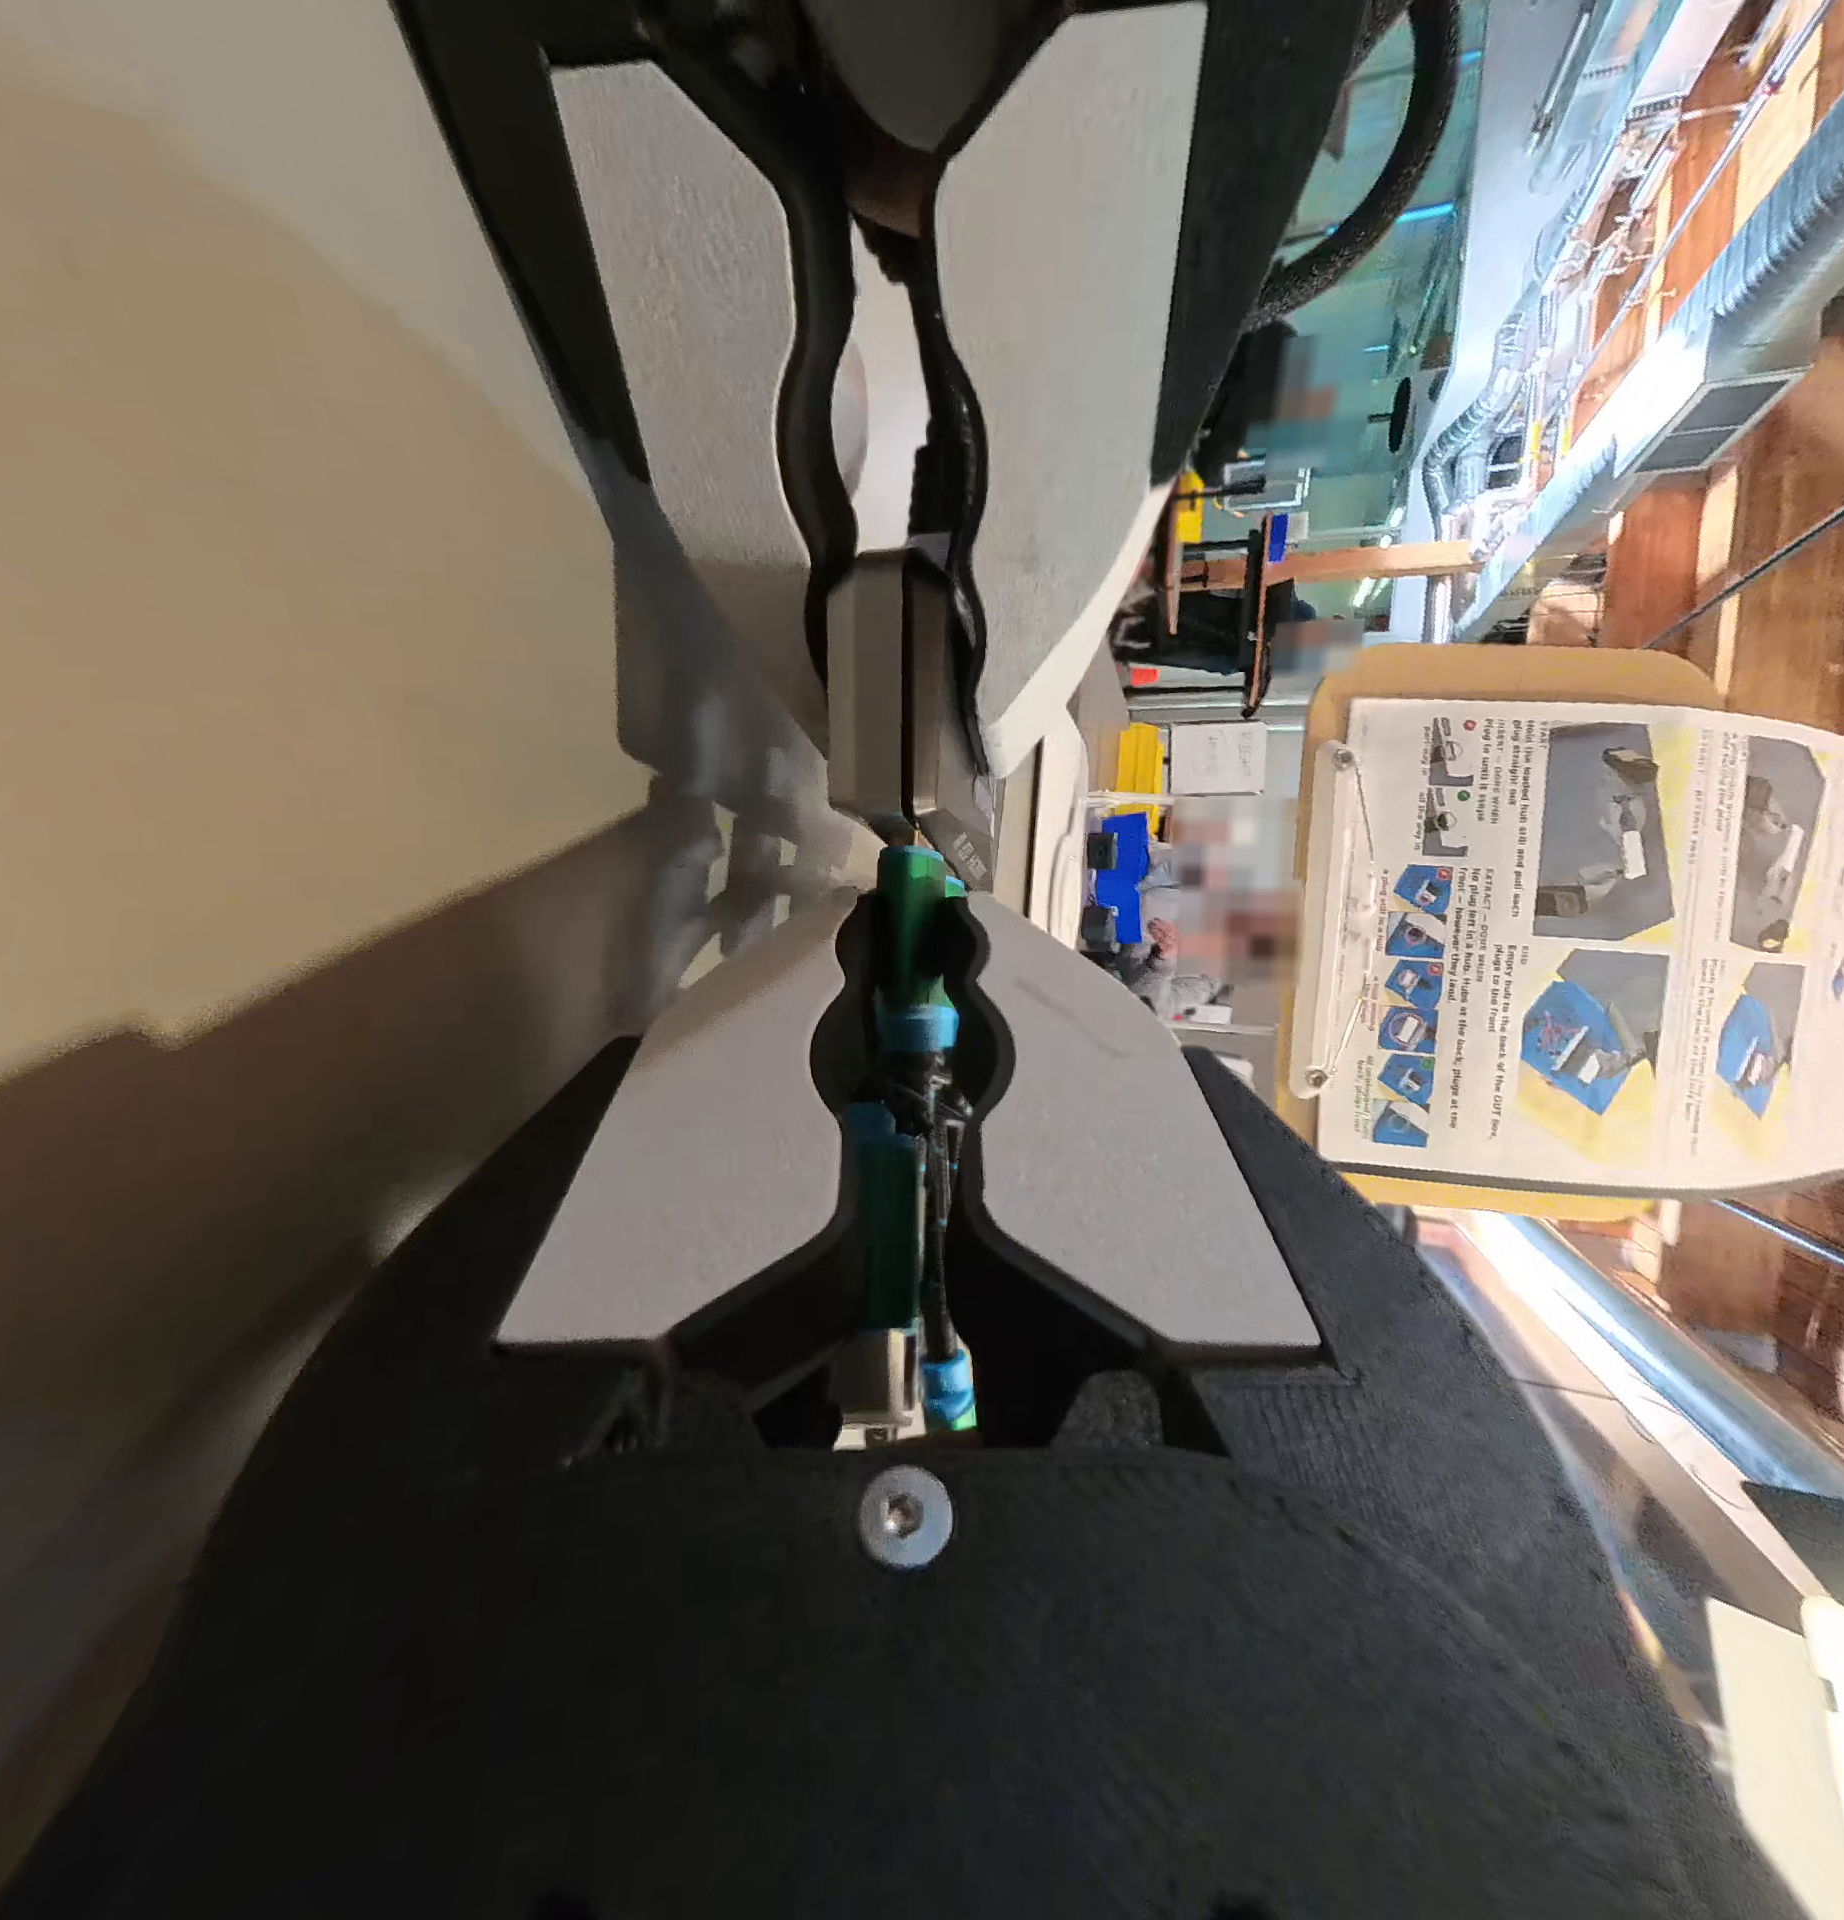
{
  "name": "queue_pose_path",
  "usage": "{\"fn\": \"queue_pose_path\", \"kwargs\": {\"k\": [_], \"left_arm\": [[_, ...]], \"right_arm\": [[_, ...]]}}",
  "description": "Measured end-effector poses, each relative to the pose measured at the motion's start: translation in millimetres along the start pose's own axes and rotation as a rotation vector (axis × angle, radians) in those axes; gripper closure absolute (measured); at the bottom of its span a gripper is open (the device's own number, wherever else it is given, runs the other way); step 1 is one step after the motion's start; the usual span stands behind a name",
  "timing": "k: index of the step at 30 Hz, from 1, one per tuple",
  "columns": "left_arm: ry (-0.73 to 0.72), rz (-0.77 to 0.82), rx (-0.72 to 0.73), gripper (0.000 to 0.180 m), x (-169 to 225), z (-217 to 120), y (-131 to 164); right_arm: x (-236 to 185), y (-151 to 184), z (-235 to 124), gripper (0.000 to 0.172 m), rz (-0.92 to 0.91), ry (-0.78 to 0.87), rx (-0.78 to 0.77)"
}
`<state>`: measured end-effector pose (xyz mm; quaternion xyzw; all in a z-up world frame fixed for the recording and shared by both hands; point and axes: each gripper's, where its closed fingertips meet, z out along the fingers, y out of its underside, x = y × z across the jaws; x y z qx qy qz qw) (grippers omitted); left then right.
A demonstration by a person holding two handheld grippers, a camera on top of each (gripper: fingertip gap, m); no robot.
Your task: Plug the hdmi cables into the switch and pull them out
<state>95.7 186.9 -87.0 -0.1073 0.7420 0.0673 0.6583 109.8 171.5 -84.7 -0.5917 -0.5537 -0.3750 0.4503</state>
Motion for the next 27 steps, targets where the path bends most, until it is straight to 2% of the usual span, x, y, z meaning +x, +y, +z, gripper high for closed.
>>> {"fn": "queue_pose_path", "kwargs": {"k": [6, 8, 9, 11, 16, 27], "left_arm": [[0.022, -0.025, 0.027, 0.157, 1.8, -1.0, -7.0], [0.024, -0.043, -0.104, 0.157, 0.8, -1.6, 25.4], [0.020, -0.079, -0.151, 0.158, -2.0, -6.3, 44.3], [0.016, -0.074, -0.184, 0.158, -2.2, -12.7, 61.8], [0.044, -0.102, -0.185, 0.157, 0.4, -2.6, 58.3], [0.034, -0.117, -0.216, 0.157, -2.2, -2.7, 65.6]], "right_arm": [[-3.6, 3.4, -7.1, 0.158, 0.066, -0.063, 0.079], [0.4, 34.5, -9.8, 0.158, 0.037, -0.043, -0.011], [6.6, 54.2, -15.2, 0.160, 0.078, -0.009, -0.029], [16.2, 83.0, -27.5, 0.159, 0.070, 0.042, -0.048], [10.3, 66.7, -33.5, 0.160, 0.084, -0.005, 0.028], [-3.1, 69.5, -31.8, 0.159, 0.051, -0.028, -0.033]]}}
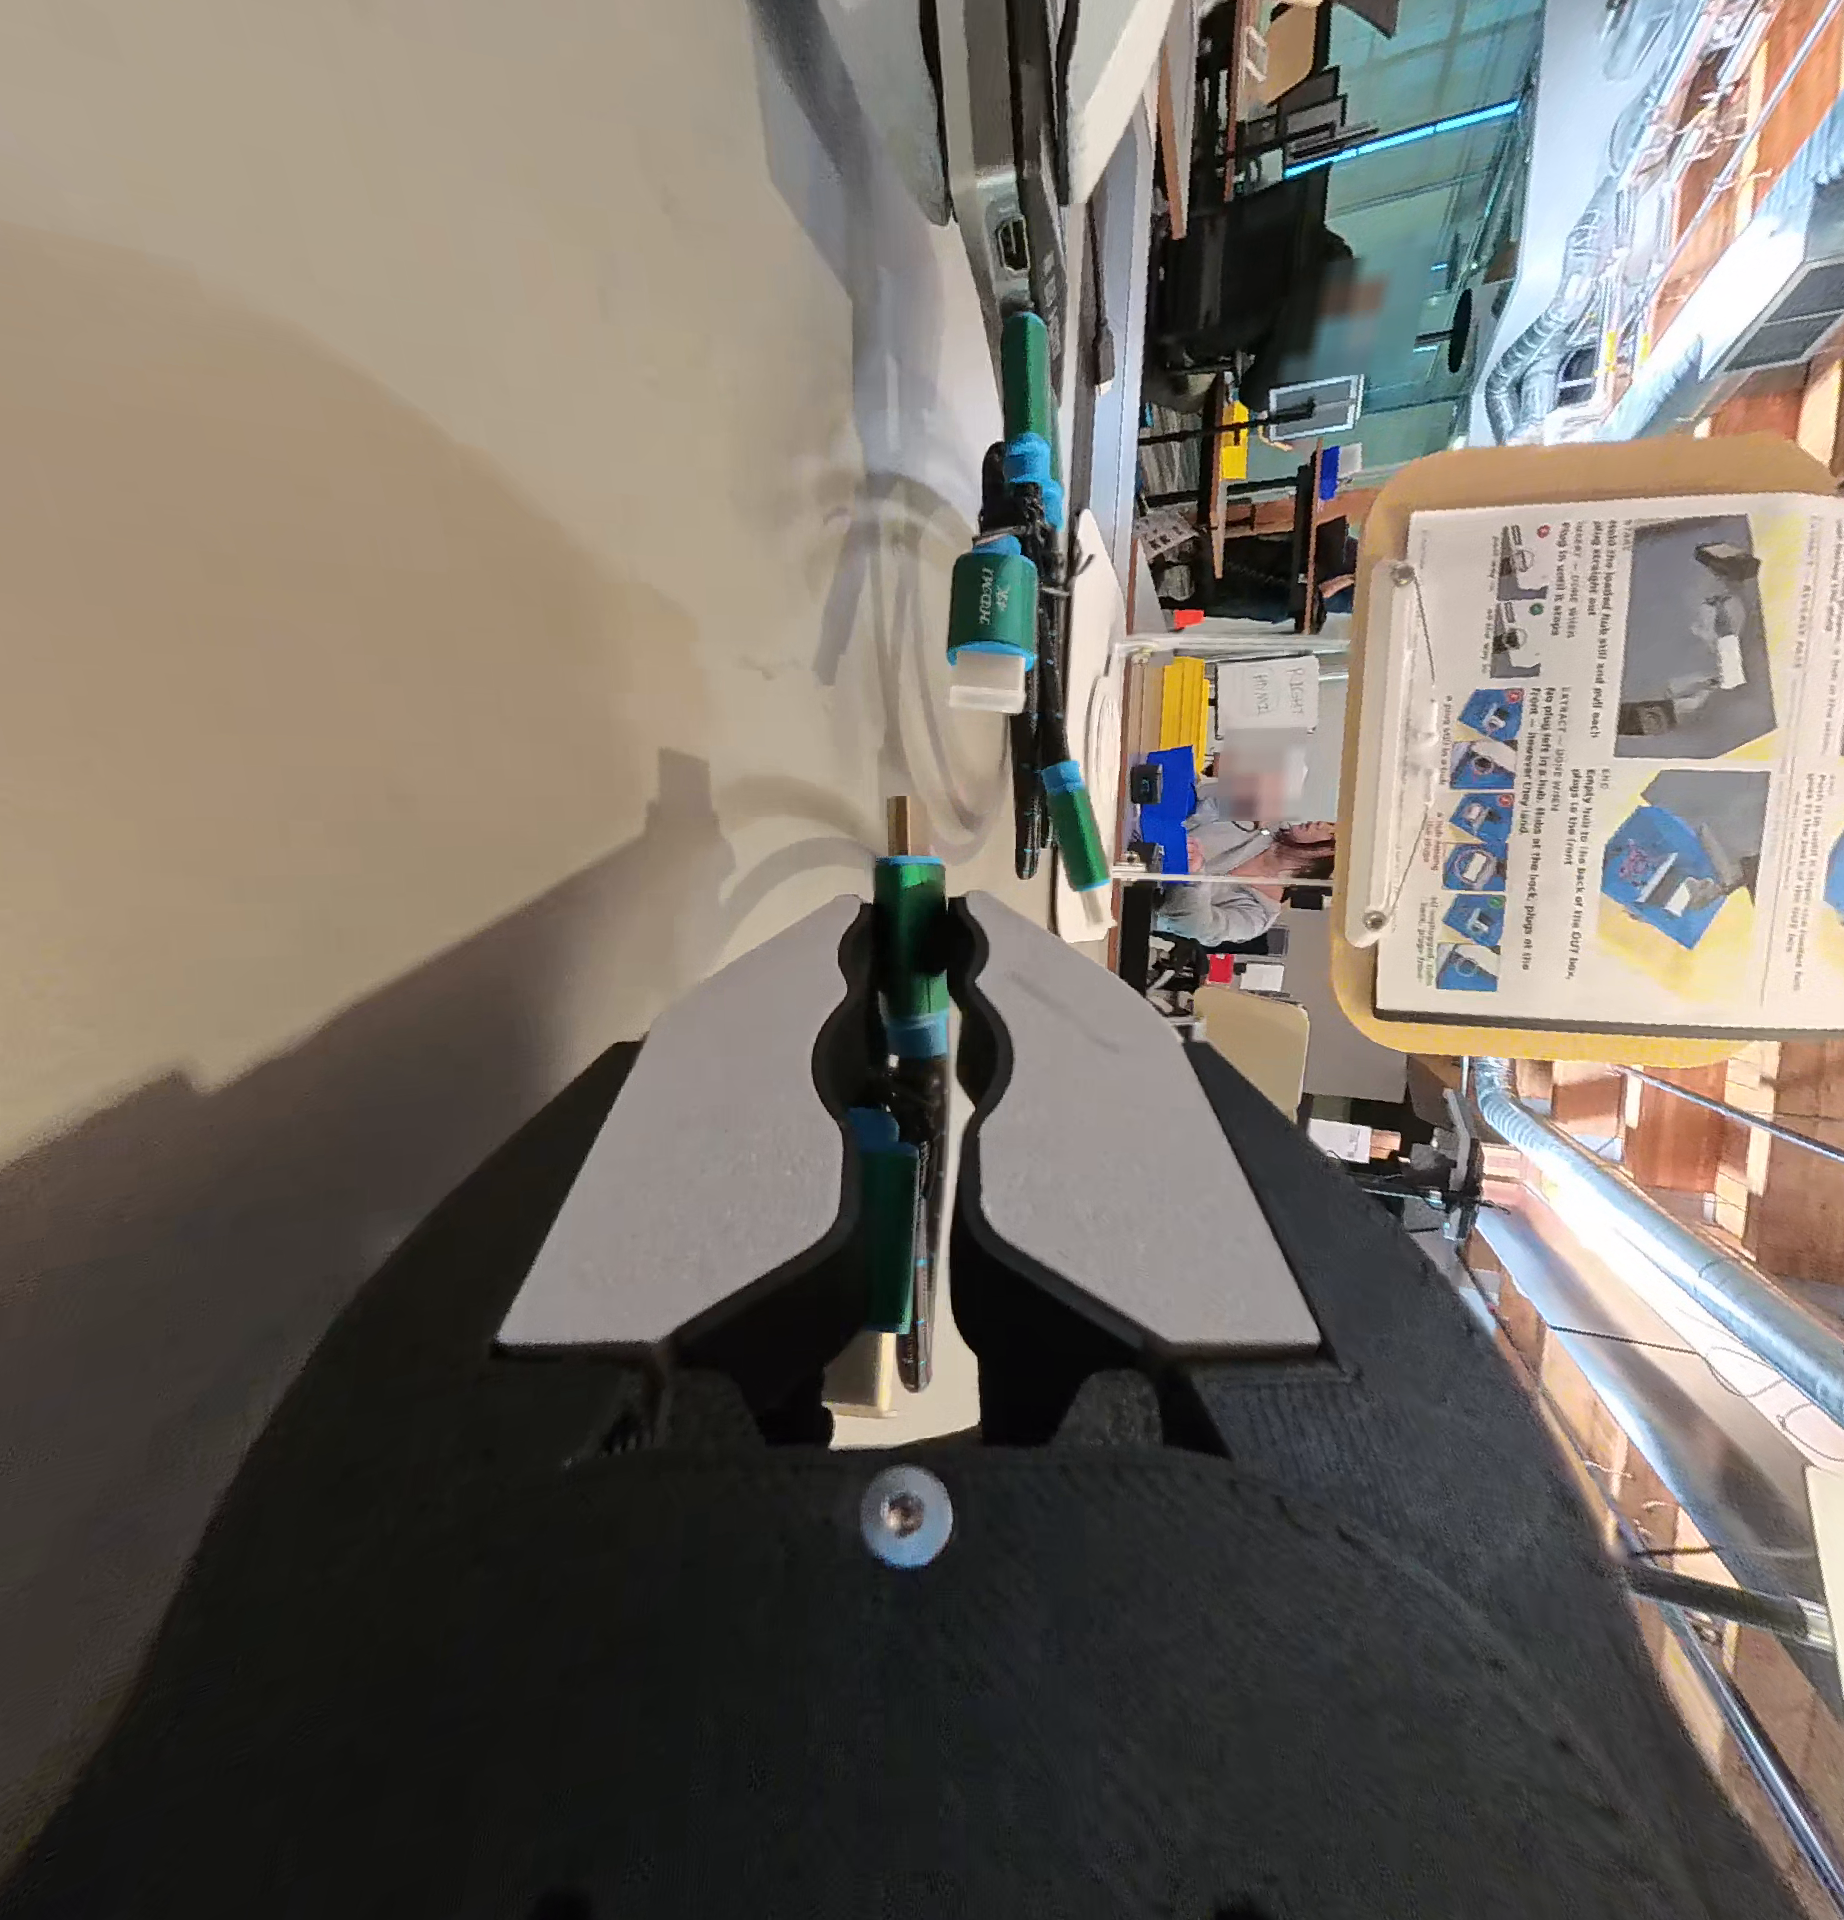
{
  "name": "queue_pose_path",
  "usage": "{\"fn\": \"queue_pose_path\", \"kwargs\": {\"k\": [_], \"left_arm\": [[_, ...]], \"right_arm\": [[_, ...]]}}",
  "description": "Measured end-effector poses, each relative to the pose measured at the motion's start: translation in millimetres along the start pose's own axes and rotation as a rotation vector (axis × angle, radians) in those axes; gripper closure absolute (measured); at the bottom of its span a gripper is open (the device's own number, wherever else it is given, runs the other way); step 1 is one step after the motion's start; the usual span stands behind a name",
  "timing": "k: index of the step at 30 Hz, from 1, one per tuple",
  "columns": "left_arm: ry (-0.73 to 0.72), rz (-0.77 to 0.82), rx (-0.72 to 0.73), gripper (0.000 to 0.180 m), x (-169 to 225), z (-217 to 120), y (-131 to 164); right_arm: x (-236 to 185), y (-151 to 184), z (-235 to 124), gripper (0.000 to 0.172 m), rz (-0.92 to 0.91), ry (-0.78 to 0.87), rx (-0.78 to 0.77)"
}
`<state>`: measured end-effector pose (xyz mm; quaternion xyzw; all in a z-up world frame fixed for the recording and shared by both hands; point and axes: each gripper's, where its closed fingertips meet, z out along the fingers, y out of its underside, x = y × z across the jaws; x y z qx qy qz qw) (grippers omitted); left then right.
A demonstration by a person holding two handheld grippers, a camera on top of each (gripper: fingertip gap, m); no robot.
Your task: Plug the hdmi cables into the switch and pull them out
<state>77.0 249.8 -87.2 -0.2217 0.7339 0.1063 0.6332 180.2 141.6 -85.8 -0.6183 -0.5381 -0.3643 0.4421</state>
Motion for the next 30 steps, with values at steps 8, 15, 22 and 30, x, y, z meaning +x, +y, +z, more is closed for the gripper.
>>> {"fn": "queue_pose_path", "kwargs": {"k": [8, 15, 22, 30], "left_arm": [[-0.002, -0.001, 0.004, 0.157, -0.6, -0.7, -0.4], [-0.005, -0.006, 0.011, 0.158, -0.8, -1.6, -2.7], [-0.007, -0.023, 0.010, 0.158, -1.8, -1.7, -2.4], [-0.008, -0.007, 0.005, 0.157, -0.5, -2.2, -2.7]], "right_arm": [[27.5, -6.9, -55.7, 0.160, -0.040, 0.152, -0.095], [125.7, 44.5, -181.2, 0.160, -0.046, 0.323, -0.386], [81.3, 176.0, -265.0, 0.160, 0.149, 0.133, -0.815], [16.3, 225.8, -237.1, 0.157, 0.378, -0.003, -0.899]]}}
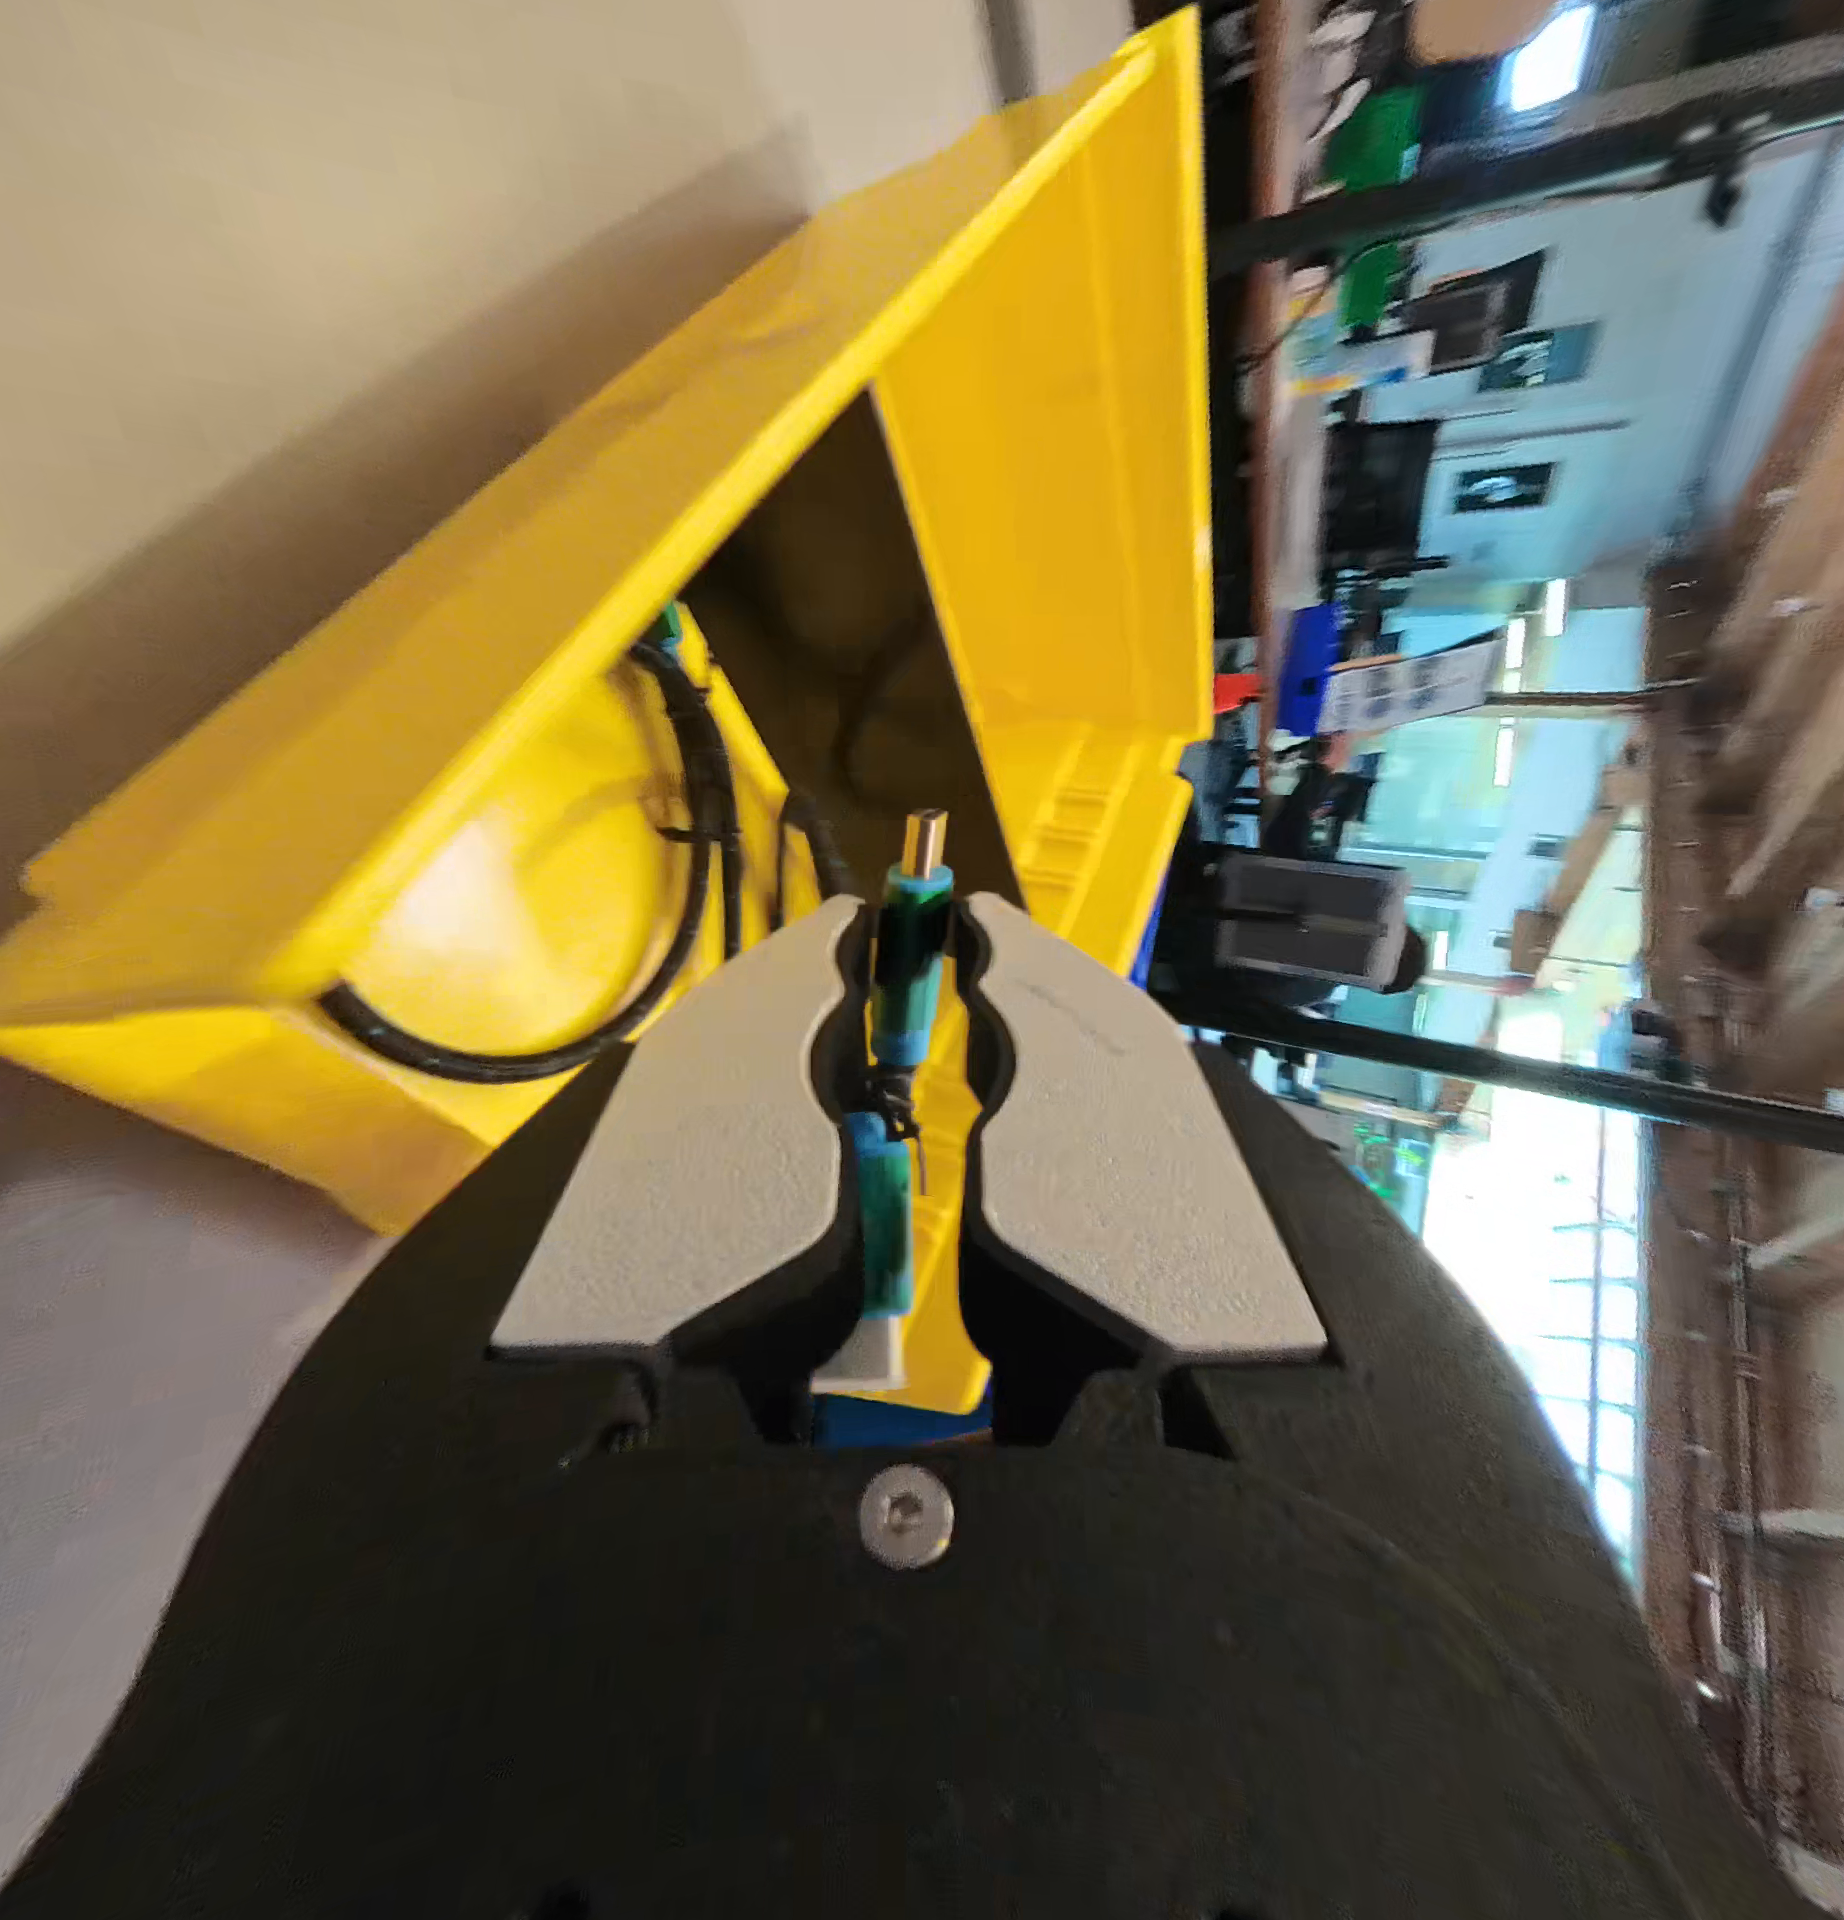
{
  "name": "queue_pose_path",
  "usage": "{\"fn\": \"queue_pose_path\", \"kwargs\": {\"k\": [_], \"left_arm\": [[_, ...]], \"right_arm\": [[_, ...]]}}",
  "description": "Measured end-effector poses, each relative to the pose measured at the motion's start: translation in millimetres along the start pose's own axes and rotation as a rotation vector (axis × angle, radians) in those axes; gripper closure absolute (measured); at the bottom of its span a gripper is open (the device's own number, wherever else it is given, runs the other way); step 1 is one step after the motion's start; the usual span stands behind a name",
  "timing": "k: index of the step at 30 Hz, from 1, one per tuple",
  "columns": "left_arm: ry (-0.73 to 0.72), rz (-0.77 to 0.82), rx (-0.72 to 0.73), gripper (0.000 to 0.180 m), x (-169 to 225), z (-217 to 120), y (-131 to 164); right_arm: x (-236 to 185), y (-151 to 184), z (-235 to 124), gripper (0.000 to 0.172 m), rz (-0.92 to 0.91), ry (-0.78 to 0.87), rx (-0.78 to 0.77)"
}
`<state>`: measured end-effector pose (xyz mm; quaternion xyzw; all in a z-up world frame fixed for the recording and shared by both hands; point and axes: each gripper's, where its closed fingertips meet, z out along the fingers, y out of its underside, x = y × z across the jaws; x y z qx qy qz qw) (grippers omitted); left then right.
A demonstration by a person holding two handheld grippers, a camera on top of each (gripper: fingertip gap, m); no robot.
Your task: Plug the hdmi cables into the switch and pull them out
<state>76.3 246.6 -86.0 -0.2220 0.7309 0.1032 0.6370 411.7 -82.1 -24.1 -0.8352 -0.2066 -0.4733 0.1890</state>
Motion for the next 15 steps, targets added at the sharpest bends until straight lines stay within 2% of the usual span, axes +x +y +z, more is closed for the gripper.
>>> {"fn": "queue_pose_path", "kwargs": {"k": [1, 4, 9, 12, 15], "left_arm": [[0.000, 0.000, 0.000, 0.157, 0.1, -0.5, 0.1], [0.002, 0.002, 0.001, 0.157, 0.4, -2.4, -0.1], [0.007, 0.016, 0.010, 0.157, 1.4, -1.6, -2.5], [0.009, 0.019, 0.020, 0.157, 1.5, -0.1, -5.7], [0.010, 0.029, 0.035, 0.157, 1.7, 0.6, -10.5]], "right_arm": [[-4.1, -1.5, 0.4, 0.146, -0.001, -0.023, -0.002], [1.0, -1.5, -11.6, 0.130, 0.041, -0.064, 0.006], [39.6, -9.6, -52.0, 0.130, -0.014, 0.051, 0.013], [36.3, -48.7, -70.1, 0.130, -0.059, 0.077, 0.091], [4.3, -120.0, -76.9, 0.131, -0.086, 0.063, 0.263]]}}
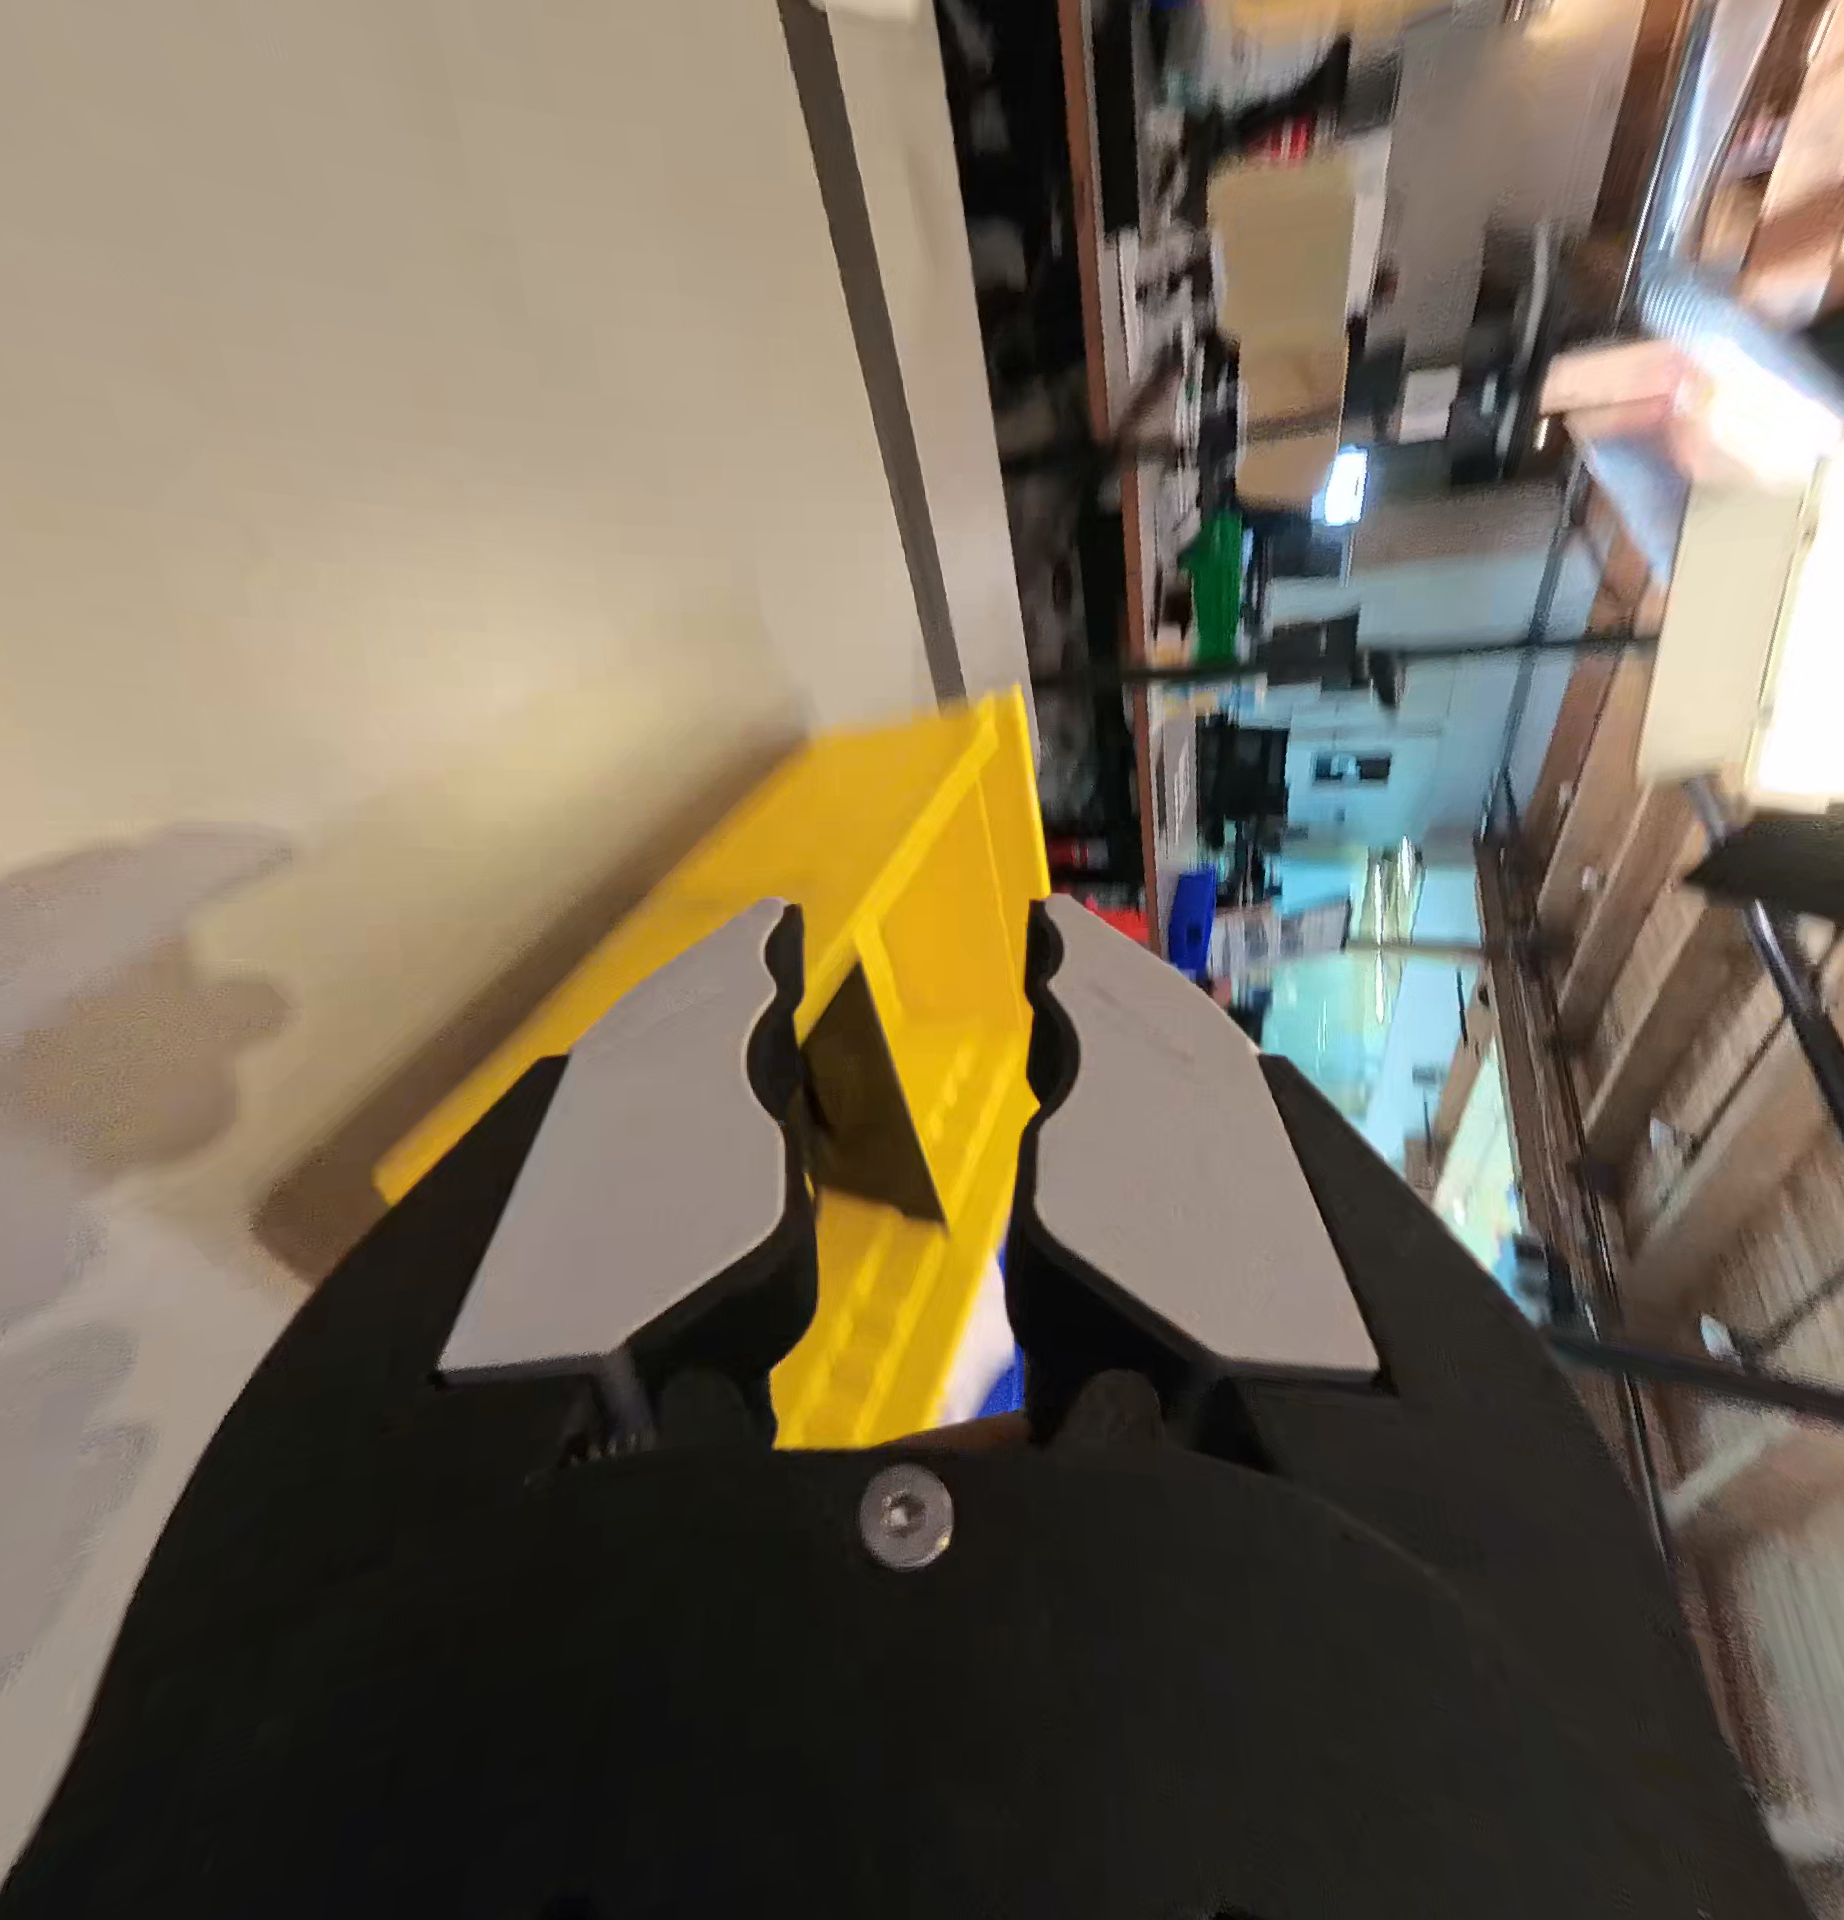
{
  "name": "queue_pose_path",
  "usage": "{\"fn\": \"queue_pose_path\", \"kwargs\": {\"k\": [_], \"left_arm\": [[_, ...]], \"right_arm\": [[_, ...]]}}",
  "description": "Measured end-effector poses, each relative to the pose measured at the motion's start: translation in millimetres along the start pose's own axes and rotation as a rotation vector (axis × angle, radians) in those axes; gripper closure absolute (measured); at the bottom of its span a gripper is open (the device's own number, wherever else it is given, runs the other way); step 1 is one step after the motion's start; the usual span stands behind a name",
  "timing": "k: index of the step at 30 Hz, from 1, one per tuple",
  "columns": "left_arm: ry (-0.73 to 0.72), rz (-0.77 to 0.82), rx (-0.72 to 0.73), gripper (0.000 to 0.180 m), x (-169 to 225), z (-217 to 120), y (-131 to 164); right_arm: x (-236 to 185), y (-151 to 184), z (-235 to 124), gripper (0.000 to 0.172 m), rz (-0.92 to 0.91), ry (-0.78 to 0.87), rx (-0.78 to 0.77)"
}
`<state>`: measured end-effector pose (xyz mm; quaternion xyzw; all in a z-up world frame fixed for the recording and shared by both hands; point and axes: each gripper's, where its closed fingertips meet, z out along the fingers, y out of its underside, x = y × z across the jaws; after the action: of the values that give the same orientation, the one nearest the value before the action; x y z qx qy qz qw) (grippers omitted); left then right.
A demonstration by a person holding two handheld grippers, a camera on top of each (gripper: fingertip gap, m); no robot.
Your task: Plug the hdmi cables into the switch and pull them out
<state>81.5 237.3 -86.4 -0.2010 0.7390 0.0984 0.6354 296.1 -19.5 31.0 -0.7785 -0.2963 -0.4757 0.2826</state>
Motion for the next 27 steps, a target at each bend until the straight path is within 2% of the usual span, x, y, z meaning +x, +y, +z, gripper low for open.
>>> {"fn": "queue_pose_path", "kwargs": {"k": [5, 9, 11, 16, 17, 19, 27], "left_arm": [[0.001, 0.037, 0.026, 0.157, 1.8, -0.8, -6.3], [0.001, 0.040, 0.032, 0.157, 1.6, 0.3, -6.7], [0.003, 0.039, 0.034, 0.157, 1.5, 0.8, -7.0], [0.009, 0.030, 0.046, 0.157, 2.0, 0.8, -7.9], [0.009, 0.031, 0.051, 0.157, 2.3, 0.3, -7.3], [0.011, 0.020, 0.056, 0.157, 1.8, 0.1, -5.7], [0.018, 0.010, 0.096, 0.157, 2.7, -4.3, -8.1]], "right_arm": [[-69.3, -133.4, 37.9, 0.132, -0.083, 0.014, 0.337], [-106.5, -209.0, 61.6, 0.133, -0.139, 0.050, 0.499], [-115.2, -235.6, 70.5, 0.134, -0.141, 0.066, 0.541], [-119.8, -275.0, 96.6, 0.137, -0.176, 0.162, 0.552], [-121.6, -280.7, 97.5, 0.145, -0.171, 0.160, 0.580], [-123.6, -287.1, 99.9, 0.150, -0.167, 0.154, 0.609], [-125.5, -270.5, 115.9, 0.145, -0.178, 0.097, 0.571]]}}
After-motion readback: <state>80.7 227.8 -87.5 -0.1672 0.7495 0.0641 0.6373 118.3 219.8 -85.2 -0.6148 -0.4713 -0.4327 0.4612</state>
